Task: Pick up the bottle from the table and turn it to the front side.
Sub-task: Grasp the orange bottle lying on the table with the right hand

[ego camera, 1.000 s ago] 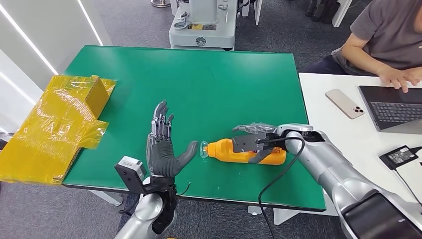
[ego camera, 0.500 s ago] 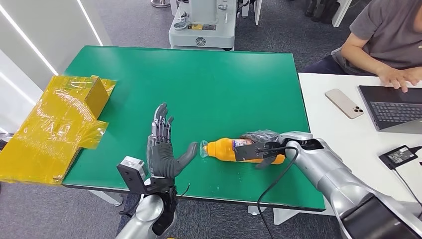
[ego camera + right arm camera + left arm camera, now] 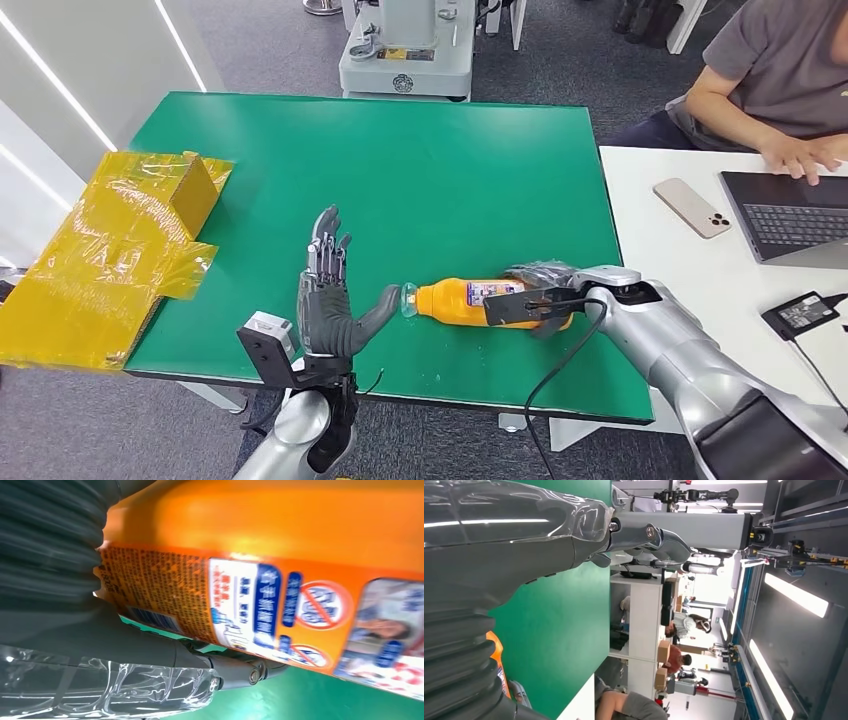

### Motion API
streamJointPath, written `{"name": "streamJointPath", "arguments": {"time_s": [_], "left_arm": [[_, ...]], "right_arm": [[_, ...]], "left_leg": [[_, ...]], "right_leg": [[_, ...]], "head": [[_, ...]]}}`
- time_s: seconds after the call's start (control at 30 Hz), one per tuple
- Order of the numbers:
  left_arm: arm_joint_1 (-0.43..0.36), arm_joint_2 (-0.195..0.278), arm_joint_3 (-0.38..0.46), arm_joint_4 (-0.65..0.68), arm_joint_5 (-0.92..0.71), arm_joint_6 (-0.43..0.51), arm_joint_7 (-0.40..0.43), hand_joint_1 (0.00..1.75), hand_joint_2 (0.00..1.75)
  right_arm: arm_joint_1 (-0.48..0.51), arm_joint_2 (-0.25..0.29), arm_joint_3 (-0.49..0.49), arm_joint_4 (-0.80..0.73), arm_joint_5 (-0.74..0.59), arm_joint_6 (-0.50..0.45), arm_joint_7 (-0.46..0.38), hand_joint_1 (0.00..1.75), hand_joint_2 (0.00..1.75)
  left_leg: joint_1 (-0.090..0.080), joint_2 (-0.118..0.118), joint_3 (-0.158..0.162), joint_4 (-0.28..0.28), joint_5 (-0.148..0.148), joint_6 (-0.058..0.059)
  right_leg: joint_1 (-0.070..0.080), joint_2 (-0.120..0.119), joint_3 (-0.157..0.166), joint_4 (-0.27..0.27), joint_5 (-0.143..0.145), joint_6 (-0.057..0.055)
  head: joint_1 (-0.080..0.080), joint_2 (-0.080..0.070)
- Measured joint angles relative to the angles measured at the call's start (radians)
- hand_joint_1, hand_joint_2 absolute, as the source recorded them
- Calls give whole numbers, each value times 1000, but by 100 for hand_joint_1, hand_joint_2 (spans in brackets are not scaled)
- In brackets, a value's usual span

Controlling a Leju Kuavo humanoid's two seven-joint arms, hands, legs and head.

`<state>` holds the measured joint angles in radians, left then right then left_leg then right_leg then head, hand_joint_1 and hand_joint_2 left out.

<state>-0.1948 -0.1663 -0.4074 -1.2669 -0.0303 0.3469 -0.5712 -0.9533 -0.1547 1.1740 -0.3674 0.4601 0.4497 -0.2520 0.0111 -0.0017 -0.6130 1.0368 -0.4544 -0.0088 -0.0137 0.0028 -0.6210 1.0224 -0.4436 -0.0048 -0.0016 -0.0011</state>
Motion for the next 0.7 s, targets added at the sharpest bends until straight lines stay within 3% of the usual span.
{"name": "streamJointPath", "arguments": {"time_s": [0.13,0.2,0.27,0.33,0.7], "left_arm": [[0,-2,0,0,-1,-3,1,0,175],[0,-2,0,0,-1,-5,1,0,175],[0,-3,0,0,-2,-11,3,0,175],[0,-3,0,0,-4,-15,4,0,175],[1,-3,0,0,-7,-22,4,0,175]], "right_arm": [[2,-10,5,0,-1,-1,1,0,175],[4,-15,6,0,-4,-3,-5,30,175],[8,-20,6,-4,-14,-5,-27,112,175],[14,-27,6,-11,-25,-11,-58,168,175],[27,-46,2,-36,-36,-43,-117,175,175]], "left_leg": [[0,0,0,0,0,0],[0,0,0,0,0,0],[0,0,0,0,0,0],[0,0,0,0,0,0],[0,0,0,0,0,0]], "right_leg": [[0,0,0,0,0,0],[0,0,0,0,0,0],[0,0,0,0,0,0],[0,0,0,0,0,0],[0,0,0,0,0,0]], "head": [[0,0],[0,0],[0,0],[0,0],[0,0]]}}
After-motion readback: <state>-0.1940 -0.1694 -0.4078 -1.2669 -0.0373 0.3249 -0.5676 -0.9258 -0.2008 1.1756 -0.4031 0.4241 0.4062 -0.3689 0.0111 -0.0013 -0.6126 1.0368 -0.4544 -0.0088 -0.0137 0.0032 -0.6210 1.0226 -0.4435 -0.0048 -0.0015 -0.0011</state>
